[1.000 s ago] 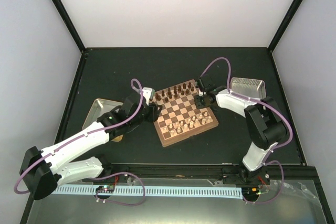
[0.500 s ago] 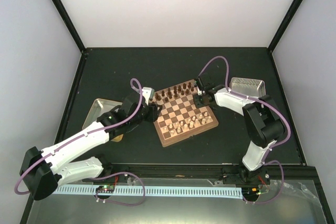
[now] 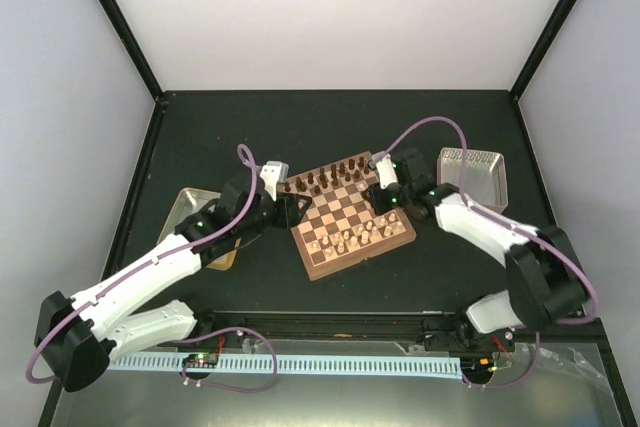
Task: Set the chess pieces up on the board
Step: Place the chess piece on the chessboard.
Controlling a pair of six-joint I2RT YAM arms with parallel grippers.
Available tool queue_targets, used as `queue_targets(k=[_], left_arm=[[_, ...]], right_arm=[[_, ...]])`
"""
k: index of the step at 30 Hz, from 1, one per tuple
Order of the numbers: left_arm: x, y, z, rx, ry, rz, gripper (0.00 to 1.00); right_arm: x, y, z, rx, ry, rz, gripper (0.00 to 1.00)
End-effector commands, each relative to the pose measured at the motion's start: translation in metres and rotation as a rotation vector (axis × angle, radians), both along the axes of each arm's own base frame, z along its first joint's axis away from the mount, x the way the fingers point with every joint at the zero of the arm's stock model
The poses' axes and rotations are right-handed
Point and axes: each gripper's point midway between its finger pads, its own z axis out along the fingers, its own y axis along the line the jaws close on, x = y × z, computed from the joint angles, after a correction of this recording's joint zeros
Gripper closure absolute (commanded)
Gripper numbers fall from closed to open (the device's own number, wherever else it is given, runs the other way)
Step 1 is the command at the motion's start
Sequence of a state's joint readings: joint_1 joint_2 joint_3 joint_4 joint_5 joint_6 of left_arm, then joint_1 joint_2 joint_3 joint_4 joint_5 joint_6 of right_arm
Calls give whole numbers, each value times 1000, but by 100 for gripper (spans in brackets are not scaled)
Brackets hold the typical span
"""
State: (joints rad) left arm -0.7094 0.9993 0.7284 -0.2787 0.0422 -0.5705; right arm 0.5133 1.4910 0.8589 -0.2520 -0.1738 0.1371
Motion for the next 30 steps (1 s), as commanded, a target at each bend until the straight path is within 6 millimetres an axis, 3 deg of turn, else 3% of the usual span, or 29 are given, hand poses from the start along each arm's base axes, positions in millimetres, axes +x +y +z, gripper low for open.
queue_targets(k=[1,8,14,19,28,30], left_arm=[[-10,-18,38,-177,5,-114,43],[-42,-52,75,-357,78,-377,37],[-62,-70,86,-433,163,-548,40],[-57,-71,76,-417,188,-532,56],[-56,-69,73,-408,191,-523,92],[-56,-69,71,-403,194,-524,98]], right_arm=[[-39,57,82,380,-167,337,89],[-106,82,133,614,-195,660,89],[-138,87,150,663,-194,810,89],[-142,88,149,658,-195,825,89],[-133,88,144,627,-199,777,88],[-129,88,143,620,-195,755,83]])
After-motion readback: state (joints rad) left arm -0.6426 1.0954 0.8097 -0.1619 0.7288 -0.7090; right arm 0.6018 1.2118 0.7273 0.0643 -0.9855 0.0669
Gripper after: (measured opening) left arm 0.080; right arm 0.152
